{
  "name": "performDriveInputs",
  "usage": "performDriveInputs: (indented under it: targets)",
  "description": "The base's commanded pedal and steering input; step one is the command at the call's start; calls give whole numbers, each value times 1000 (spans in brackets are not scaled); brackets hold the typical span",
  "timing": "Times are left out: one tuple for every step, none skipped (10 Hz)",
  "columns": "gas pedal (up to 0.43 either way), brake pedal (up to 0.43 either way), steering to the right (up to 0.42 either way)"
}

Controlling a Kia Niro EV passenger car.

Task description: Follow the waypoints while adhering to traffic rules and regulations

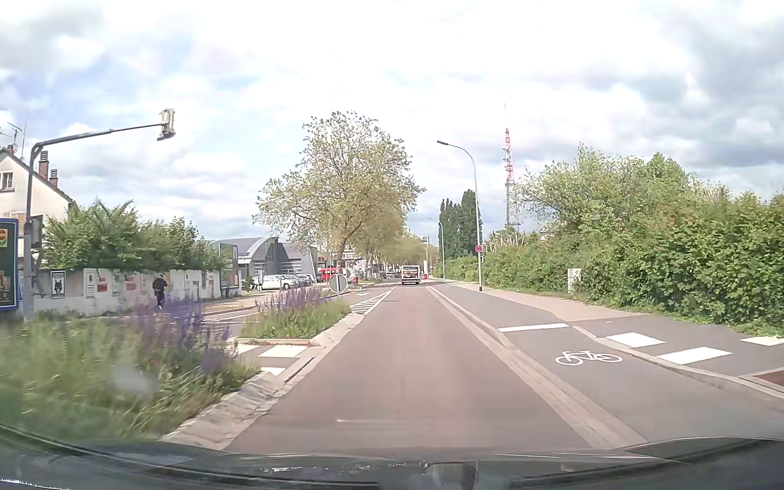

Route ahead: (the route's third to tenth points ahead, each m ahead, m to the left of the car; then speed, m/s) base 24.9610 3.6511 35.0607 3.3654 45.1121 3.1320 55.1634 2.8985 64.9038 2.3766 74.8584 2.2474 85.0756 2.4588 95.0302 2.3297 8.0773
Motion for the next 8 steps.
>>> performDriveInputs:
  targets:
    - [157, 0, 2]
    - [150, 0, 2]
    - [150, 0, 2]
    - [150, 0, 2]
    - [150, 0, 2]
    - [150, 0, 2]
    - [150, 0, 2]
    - [150, 0, 2]
